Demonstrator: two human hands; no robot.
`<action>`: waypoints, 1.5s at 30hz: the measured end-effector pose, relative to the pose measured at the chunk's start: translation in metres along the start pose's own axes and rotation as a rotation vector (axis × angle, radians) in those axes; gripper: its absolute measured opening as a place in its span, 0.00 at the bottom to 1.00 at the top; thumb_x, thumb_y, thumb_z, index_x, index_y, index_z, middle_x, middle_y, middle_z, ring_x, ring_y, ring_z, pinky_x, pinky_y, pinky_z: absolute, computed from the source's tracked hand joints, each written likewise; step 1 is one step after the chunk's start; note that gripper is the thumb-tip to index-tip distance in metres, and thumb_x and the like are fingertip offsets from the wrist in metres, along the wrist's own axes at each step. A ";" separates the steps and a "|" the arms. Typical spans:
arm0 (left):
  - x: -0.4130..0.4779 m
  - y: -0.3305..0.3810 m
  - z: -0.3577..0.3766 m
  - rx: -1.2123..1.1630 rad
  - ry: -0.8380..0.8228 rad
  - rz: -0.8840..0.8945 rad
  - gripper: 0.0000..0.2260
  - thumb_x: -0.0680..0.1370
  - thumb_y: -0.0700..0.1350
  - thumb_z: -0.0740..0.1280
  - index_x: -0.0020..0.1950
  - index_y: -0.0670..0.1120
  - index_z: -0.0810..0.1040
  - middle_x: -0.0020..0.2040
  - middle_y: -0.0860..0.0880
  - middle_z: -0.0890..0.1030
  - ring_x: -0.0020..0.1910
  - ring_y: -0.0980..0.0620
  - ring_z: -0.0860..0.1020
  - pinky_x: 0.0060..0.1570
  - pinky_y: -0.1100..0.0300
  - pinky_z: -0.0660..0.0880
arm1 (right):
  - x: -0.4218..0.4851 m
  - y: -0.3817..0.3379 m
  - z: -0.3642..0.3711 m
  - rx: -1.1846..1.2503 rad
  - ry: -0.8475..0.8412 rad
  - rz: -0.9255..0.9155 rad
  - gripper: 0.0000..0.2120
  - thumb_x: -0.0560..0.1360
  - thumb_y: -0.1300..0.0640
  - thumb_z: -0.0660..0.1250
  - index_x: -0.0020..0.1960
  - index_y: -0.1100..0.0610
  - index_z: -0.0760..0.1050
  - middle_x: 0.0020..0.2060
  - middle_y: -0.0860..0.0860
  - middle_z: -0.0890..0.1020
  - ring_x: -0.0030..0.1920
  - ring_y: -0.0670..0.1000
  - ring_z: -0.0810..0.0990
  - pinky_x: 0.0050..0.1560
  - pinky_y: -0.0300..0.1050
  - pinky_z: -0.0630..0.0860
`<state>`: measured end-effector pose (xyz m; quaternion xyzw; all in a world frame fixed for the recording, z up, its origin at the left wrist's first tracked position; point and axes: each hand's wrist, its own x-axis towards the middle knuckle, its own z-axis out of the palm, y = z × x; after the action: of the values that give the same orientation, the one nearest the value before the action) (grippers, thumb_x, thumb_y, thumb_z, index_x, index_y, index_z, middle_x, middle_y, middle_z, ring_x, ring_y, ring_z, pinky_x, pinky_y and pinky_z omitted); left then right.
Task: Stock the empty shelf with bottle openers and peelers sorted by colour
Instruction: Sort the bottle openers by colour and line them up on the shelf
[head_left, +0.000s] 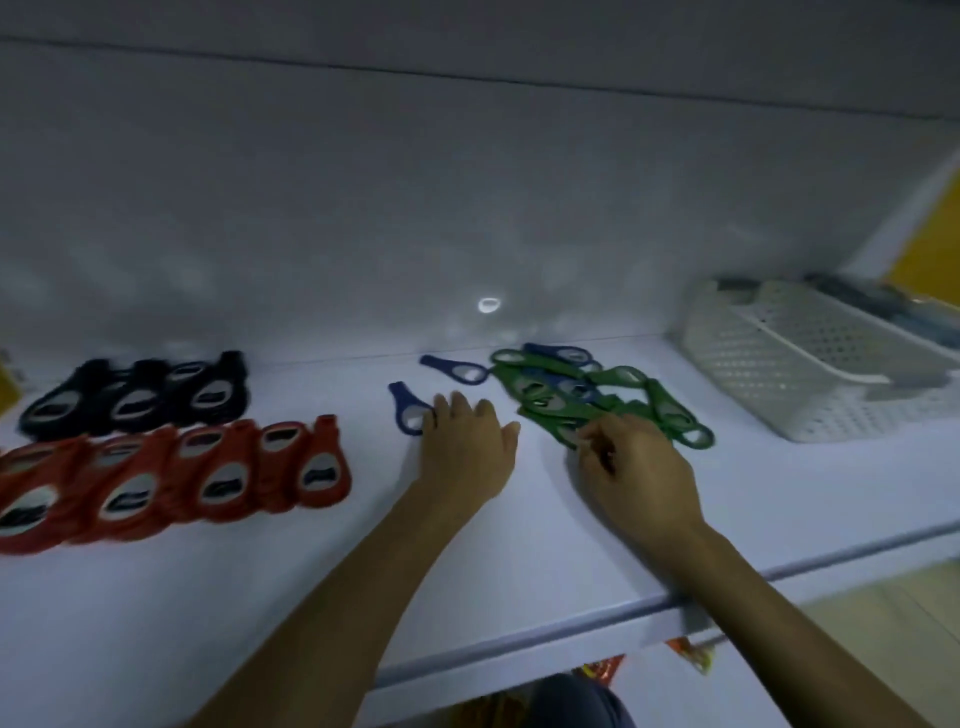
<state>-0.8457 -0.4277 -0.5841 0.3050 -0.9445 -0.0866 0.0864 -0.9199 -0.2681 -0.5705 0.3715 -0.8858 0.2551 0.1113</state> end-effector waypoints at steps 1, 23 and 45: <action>0.001 0.004 0.004 -0.100 0.045 0.075 0.22 0.82 0.53 0.53 0.71 0.42 0.66 0.72 0.38 0.64 0.71 0.39 0.61 0.69 0.48 0.59 | 0.001 0.002 0.002 -0.016 0.012 -0.005 0.07 0.73 0.56 0.66 0.49 0.56 0.79 0.45 0.53 0.80 0.48 0.55 0.76 0.38 0.44 0.70; 0.001 -0.001 0.002 -0.618 0.401 0.242 0.23 0.78 0.35 0.61 0.72 0.45 0.64 0.60 0.43 0.77 0.56 0.44 0.77 0.53 0.53 0.75 | 0.043 -0.042 0.011 1.209 -0.122 0.178 0.25 0.82 0.49 0.54 0.35 0.57 0.81 0.29 0.52 0.82 0.30 0.47 0.79 0.33 0.34 0.74; 0.008 -0.013 -0.012 -1.470 0.158 -0.285 0.10 0.80 0.52 0.61 0.47 0.47 0.77 0.37 0.50 0.81 0.36 0.53 0.80 0.35 0.62 0.76 | 0.033 -0.054 0.033 0.246 0.039 -0.596 0.10 0.73 0.60 0.61 0.46 0.58 0.81 0.37 0.51 0.83 0.35 0.54 0.79 0.38 0.50 0.75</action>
<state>-0.8422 -0.4437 -0.5745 0.2933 -0.5856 -0.6830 0.3233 -0.9043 -0.3377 -0.5655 0.6203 -0.6982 0.3234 0.1522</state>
